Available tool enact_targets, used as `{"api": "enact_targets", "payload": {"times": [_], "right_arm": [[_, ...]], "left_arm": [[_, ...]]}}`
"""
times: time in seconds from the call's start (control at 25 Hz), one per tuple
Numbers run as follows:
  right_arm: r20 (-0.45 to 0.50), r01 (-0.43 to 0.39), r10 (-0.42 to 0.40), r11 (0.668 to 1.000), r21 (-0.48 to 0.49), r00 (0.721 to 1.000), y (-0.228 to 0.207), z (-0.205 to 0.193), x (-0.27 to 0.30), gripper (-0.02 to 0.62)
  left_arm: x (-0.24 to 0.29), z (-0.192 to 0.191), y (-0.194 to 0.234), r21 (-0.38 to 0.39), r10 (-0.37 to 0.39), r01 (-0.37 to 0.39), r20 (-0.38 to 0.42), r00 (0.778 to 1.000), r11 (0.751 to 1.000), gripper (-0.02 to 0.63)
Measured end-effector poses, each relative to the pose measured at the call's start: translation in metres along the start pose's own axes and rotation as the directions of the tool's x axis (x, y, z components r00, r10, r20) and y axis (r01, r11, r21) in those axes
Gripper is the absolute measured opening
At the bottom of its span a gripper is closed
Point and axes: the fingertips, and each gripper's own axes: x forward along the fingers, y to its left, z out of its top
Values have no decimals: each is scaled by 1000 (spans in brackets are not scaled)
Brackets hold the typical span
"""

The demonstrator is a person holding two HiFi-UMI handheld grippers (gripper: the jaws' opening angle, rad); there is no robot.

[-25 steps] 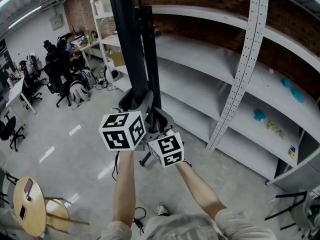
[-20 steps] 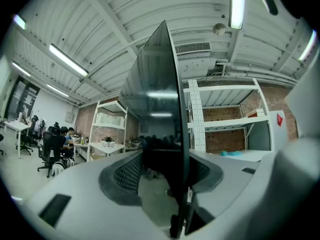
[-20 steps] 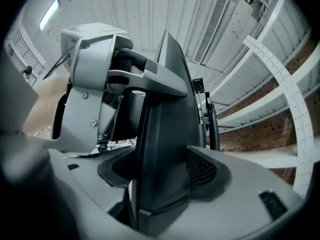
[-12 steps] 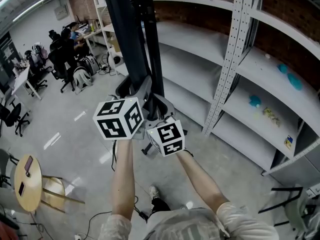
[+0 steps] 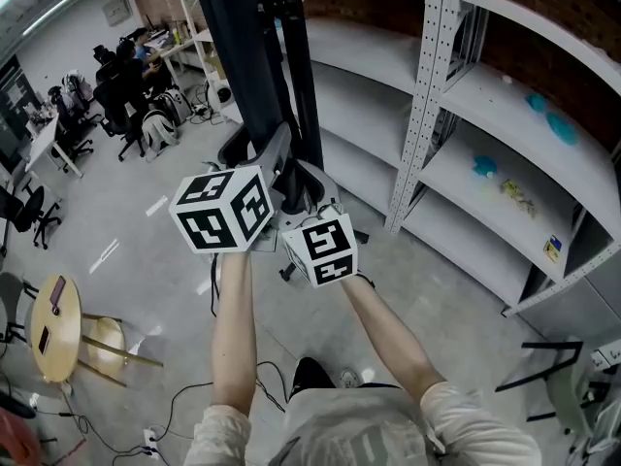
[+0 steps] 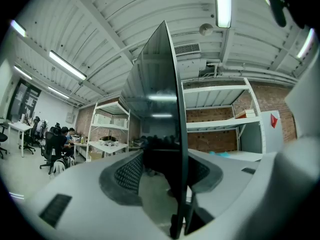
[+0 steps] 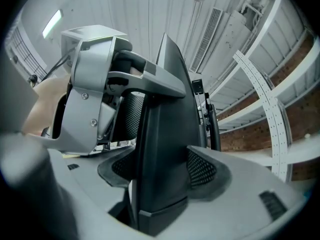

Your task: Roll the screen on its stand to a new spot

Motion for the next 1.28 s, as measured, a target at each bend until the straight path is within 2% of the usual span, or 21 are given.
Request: {"api": "enact_targets", "payload": {"times": [0.6, 1.04, 1.28], "right_arm": [[20, 62, -62, 998, 2, 998, 52, 22, -86, 290], [16, 93, -93, 996, -12, 996, 135, 43, -138, 295], [17, 121, -120, 992, -23, 993, 168, 54, -179, 295]], "left_arm": [[-85, 3, -56, -2, -56, 56, 0, 998, 998, 223], [-182, 13, -70, -23, -107, 107, 7, 994, 994, 210], [-230, 13, -92, -34, -133, 134, 8, 991, 990, 209]]}}
